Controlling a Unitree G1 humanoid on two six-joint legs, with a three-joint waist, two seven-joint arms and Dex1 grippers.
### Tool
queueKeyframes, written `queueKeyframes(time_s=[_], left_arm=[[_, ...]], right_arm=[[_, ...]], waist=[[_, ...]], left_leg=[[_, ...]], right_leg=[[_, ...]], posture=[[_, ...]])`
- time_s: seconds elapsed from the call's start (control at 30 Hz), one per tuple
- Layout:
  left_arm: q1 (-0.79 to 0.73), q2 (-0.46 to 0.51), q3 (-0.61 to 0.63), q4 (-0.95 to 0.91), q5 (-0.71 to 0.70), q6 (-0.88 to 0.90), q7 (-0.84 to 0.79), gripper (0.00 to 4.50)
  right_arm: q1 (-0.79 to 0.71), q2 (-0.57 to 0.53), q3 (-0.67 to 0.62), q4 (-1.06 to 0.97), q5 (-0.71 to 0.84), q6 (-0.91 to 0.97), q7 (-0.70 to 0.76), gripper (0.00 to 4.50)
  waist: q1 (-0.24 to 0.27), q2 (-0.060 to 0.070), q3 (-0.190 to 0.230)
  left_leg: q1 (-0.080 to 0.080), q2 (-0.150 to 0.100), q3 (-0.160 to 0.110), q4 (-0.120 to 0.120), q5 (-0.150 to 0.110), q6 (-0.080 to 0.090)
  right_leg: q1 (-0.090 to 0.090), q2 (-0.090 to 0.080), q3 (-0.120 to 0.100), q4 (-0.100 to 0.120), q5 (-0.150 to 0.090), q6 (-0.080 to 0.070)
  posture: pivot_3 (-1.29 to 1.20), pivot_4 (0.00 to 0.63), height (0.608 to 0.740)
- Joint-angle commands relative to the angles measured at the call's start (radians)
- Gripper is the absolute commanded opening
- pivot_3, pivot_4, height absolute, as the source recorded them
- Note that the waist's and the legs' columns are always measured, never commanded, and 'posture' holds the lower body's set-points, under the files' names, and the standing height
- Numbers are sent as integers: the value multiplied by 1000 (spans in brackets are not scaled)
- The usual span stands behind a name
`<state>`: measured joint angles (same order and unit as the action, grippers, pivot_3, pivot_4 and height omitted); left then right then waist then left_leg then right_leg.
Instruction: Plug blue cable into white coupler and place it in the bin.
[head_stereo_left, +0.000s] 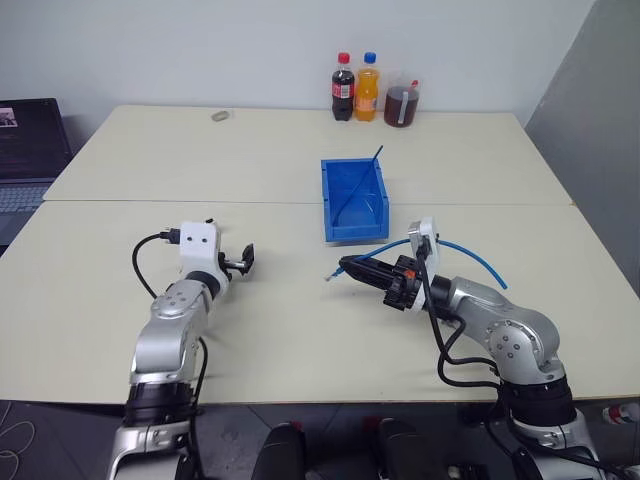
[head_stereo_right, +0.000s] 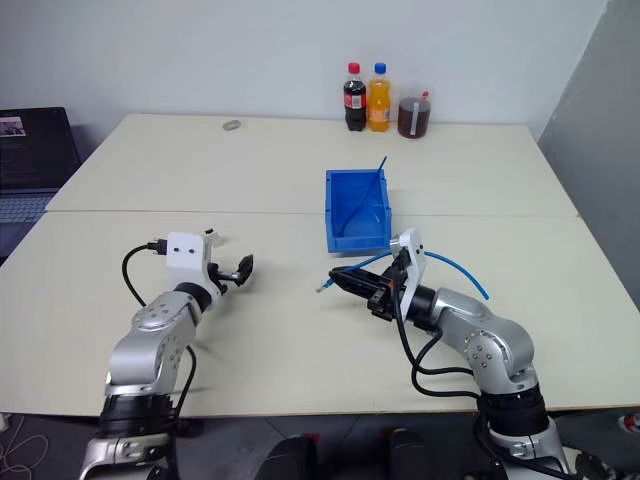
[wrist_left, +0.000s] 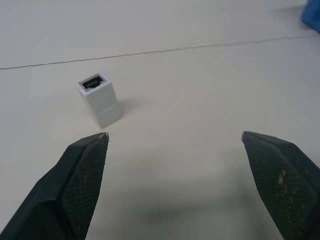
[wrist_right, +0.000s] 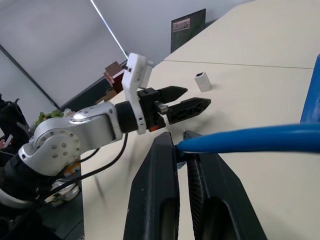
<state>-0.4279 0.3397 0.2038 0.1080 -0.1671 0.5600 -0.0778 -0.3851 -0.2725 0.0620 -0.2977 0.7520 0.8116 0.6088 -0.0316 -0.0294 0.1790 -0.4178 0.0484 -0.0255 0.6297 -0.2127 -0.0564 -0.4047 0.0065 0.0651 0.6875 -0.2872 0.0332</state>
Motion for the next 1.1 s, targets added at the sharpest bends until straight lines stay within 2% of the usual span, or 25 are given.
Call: queueKeyframes(time_s=[0.03,0.23,0.67,0.8,0.83,1.07,1.1], left_arm=[[-95,-7,54,82,14,24,88,4477],[-213,-14,119,239,-4,34,152,4477],[-359,8,83,525,38,-118,130,4477],[-380,2,82,575,40,-169,143,3858],[-384,2,80,585,42,-180,147,3490],[-402,14,80,646,49,-239,171,2135],[-403,15,80,652,49,-243,170,1830]], right_arm=[[-13,2,-7,-28,-1,-23,4,0],[-6,5,-16,-40,-2,-21,-10,0],[2,4,-19,-54,5,-17,-24,0],[3,4,-18,-54,5,-16,-22,0],[4,4,-17,-53,5,-17,-21,0],[6,6,-16,-54,2,-20,-24,0],[7,6,-16,-55,2,-20,-24,0]], waist=[[-1,0,0],[0,0,0],[0,0,0],[0,0,0],[0,0,0],[0,0,0],[0,0,0]], left_leg=[[0,0,0,0,0,0],[0,0,0,0,0,0],[0,0,0,0,0,0],[0,0,0,0,0,0],[0,0,0,0,0,0],[0,0,0,0,0,0],[0,0,0,0,0,0]], right_leg=[[0,0,0,0,0,0],[0,0,0,0,0,0],[0,0,0,0,0,0],[0,0,0,0,0,0],[0,0,-1,0,0,0],[0,0,-1,0,0,0],[0,0,-1,0,0,0]], posture=[[0,150,740],[0,150,740],[0,150,740],[0,150,740],[0,150,740],[0,150,740],[0,150,740]])
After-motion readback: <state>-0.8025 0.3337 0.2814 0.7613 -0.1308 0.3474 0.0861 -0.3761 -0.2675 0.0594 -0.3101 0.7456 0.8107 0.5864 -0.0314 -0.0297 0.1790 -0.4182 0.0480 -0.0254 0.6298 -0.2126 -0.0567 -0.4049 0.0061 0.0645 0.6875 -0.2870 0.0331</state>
